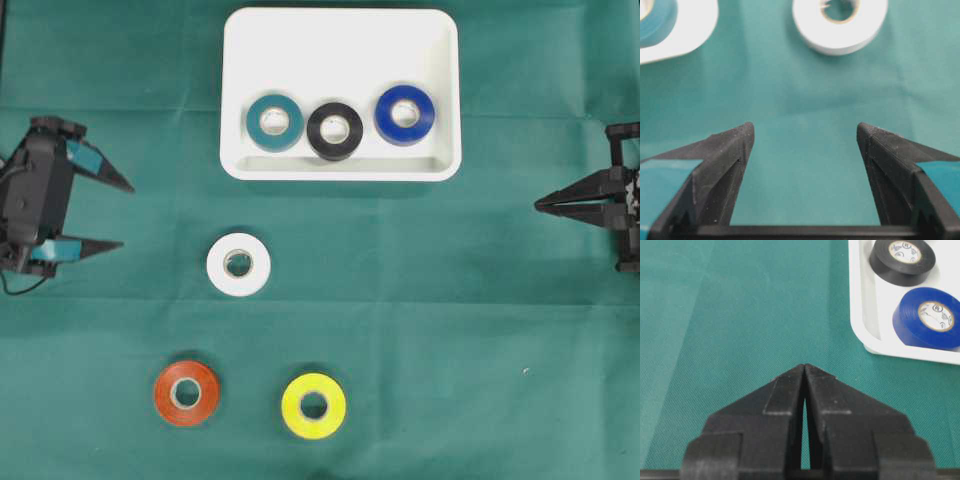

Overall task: Put the tape into the white case with the left arm.
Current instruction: 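Withdraw the left gripper back to the left side, then move the left gripper down over the red-orange tape roll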

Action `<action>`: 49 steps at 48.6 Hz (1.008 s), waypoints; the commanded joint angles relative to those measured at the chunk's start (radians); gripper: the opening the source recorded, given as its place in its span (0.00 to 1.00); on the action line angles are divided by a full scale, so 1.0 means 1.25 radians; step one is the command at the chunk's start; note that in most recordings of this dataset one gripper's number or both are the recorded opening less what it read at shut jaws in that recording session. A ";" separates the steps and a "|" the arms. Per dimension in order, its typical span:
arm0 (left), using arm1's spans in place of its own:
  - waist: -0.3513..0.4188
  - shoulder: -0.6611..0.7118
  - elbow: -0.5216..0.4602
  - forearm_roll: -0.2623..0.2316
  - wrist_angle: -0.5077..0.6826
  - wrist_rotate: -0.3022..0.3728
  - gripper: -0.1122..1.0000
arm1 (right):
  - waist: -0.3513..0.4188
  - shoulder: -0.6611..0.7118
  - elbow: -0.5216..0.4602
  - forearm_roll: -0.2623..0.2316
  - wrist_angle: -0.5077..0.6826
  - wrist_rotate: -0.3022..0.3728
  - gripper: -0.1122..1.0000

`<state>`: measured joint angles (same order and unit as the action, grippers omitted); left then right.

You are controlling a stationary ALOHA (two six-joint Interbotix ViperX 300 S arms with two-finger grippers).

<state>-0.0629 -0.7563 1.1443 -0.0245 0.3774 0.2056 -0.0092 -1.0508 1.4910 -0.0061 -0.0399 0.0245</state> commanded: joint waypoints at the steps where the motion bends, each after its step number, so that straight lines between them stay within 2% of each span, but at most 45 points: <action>1: -0.033 0.012 -0.010 -0.002 -0.020 -0.001 0.83 | -0.001 0.004 -0.011 -0.001 -0.004 0.001 0.02; 16: -0.117 0.093 -0.028 -0.002 -0.026 -0.001 0.80 | 0.000 0.004 -0.012 0.000 -0.002 0.001 0.02; 33: -0.136 0.118 -0.031 -0.001 -0.022 0.000 0.79 | -0.001 0.004 -0.011 0.000 -0.002 0.001 0.02; 49: -0.183 0.119 -0.031 -0.001 -0.018 0.000 0.76 | 0.000 0.004 -0.011 0.000 -0.002 0.001 0.02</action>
<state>-0.2807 -0.6075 1.1259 -0.0261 0.3590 0.2056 -0.0092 -1.0508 1.4910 -0.0061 -0.0383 0.0245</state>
